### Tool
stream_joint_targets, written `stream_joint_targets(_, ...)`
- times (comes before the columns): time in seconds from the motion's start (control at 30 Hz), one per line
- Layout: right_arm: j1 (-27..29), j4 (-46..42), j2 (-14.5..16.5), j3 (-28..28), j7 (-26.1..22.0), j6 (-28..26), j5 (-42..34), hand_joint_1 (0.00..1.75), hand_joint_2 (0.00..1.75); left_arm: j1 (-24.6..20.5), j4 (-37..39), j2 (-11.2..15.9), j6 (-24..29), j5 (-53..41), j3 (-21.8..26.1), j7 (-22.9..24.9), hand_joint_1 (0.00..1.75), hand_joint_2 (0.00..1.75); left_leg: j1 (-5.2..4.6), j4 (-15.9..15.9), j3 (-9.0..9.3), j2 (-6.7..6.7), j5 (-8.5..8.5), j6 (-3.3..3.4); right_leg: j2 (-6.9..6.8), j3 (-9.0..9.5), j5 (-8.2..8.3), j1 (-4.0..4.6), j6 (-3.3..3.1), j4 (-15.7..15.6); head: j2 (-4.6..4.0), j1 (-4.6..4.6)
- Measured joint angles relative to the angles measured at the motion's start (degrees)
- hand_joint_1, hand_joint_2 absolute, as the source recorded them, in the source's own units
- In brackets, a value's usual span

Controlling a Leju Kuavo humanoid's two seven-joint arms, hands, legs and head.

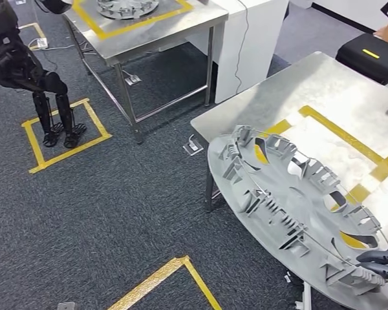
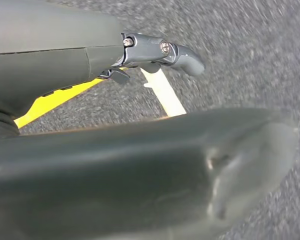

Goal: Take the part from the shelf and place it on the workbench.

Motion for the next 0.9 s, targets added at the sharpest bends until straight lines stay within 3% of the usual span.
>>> stream_joint_targets(0.03,0.0,0.0,0.0,-0.1,0.0,0.0,0.0,1.75,1.75,-0.1,0.0,0.0,0.0,0.0,0.0,0.0,0.0,0.0,-0.03,0.2,-0.01,0.56,-0.25,-0.36,-1.15,2.36,1.29,0.03,0.21,-4.1,0.0,0.08)
stream_joint_targets(0.1,0.0,0.0,0.0,-0.3,0.0,0.0,0.0,1.75,1.75,-0.1,0.0,0.0,0.0,0.0,0.0,0.0,0.0,0.0,-0.23,0.8,-0.02,1.47,-0.72,-1.07,-2.48,5.29,2.42,0.1,-0.23,-9.0,0.0,0.09)
stream_joint_targets(0.2,0.2,0.0,0.0,-0.5,0.0,0.0,-0.1,1.75,1.75,-0.1,0.0,0.1,0.0,0.0,0.0,0.0,0.0,0.0,-0.31,1.2,0.12,2.62,-1.01,-1.63,-1.33,5.22,2.37,0.26,-1.6,-9.2,0.01,0.01)
stream_joint_targets(0.27,0.3,0.0,0.0,-0.7,0.1,0.0,-0.1,1.75,1.75,-0.2,0.0,0.1,0.0,0.0,0.1,0.0,0.0,0.0,-0.03,3.0,-0.49,1.24,-2.59,-2.11,-0.39,5.12,2.55,0.19,-2.18,-9.3,0.01,-0.14)
stream_joint_targets(0.33,0.3,0.0,0.0,-0.8,0.3,0.0,-0.2,1.75,1.75,-0.3,0.0,0.1,0.0,0.0,0.1,0.0,0.0,0.0,0.16,9.4,-3.33,-1.52,-6.25,-2.41,0.54,5.07,2.68,0.16,-2.6,-9.3,0.0,-0.37)
stream_joint_targets(0.37,0.3,0.0,0.0,-0.9,0.6,0.0,-0.3,1.75,1.75,-0.2,0.0,0.1,0.0,0.0,0.1,0.0,0.0,0.0,0.16,13.4,-5.19,-2.25,-7.83,-2.37,1.09,5.01,2.74,0.23,-2.77,-9.3,0.0,-0.4)
stream_joint_targets(0.4,0.3,0.0,0.0,-1.1,0.8,0.0,-0.5,1.75,1.75,-0.1,0.0,0.0,-0.1,0.0,0.1,0.0,0.0,0.0,0.15,16.7,-6.78,-2.7,-8.75,-2.24,1.79,4.97,2.78,0.34,-2.9,-9.3,0.0,-0.41)
stream_joint_targets(0.43,0.3,0.0,0.0,-1.2,0.9,0.0,-0.6,1.75,1.75,0.0,0.0,0.0,-0.1,0.1,0.1,0.0,0.0,0.0,0.1,17.7,-7.39,-2.9,-8.32,-2.0,2.53,4.96,2.82,0.47,-2.98,-9.3,0.01,-0.4)
stream_joint_targets(0.47,0.4,0.0,0.0,-1.3,1.0,0.0,-0.8,1.75,1.75,0.0,0.0,0.0,-0.1,0.2,0.1,0.0,0.0,0.0,0.02,16.4,-6.95,-3.2,-6.77,-1.64,3.33,4.97,2.86,0.57,-3.04,-9.3,0.01,-0.39)
stream_joint_targets(0.5,0.4,0.0,0.0,-1.5,1.0,0.0,-1.0,1.75,1.75,0.0,0.0,0.0,-0.1,0.3,0.1,0.0,0.0,0.0,-0.13,13.2,-5.58,-3.85,-4.52,-1.17,4.1,5.0,2.9,0.63,-3.07,-9.3,0.01,-0.4)
stream_joint_targets(0.57,0.6,0.0,0.0,-2.0,1.1,0.0,-1.6,1.75,1.75,0.0,0.0,0.1,-0.1,0.5,0.2,-0.1,0.0,0.0,-0.41,5.6,-2.36,-6.51,-1.06,-0.14,5.51,4.91,3.04,0.61,-2.97,-9.3,0.0,-0.37)
stream_joint_targets(0.63,0.8,0.0,0.0,-2.6,1.1,0.0,-2.1,1.75,1.75,0.0,0.0,0.2,-0.1,0.6,0.4,-0.2,0.0,0.0,-0.58,2.1,-0.87,-8.0,-0.41,0.27,6.8,4.46,3.33,0.38,-2.5,-9.2,0.0,-0.4)
stream_joint_targets(0.7,1.2,0.0,0.0,-3.2,1.2,0.1,-2.4,1.75,1.75,-0.1,0.0,0.1,-0.1,0.6,0.5,-0.3,0.0,0.0,-0.57,1.3,-0.67,-6.97,-0.29,0.25,7.77,3.83,3.64,0.18,-1.86,-9.3,0.0,-0.45)
stream_joint_targets(0.77,1.5,0.0,0.0,-3.6,1.2,0.1,-2.5,1.75,1.75,-0.3,0.0,0.1,-0.1,0.6,0.5,-0.3,0.0,0.0,-0.32,0.4,-0.46,-5.58,0.21,0.46,5.87,2.69,2.53,0.34,-1.45,-7.8,0.0,-0.26)
stream_joint_targets(0.83,1.5,0.0,0.0,-3.9,1.2,0.1,-2.5,1.75,1.75,-0.2,0.0,0.1,-0.1,0.6,0.6,-0.3,0.0,0.0,-0.19,-0.1,-0.41,-4.05,0.5,0.68,2.63,-0.02,-0.91,0.44,-1.07,-2.0,0.0,-0.02)
stream_joint_targets(0.9,1.5,0.0,0.0,-4.0,1.2,0.1,-2.4,1.75,1.75,0.0,0.0,0.2,-0.1,0.6,0.8,-0.3,0.0,0.0,-0.21,-0.1,-0.55,-2.41,0.51,0.71,1.46,-2.99,-3.84,0.24,-0.52,4.8,0.01,0.04)
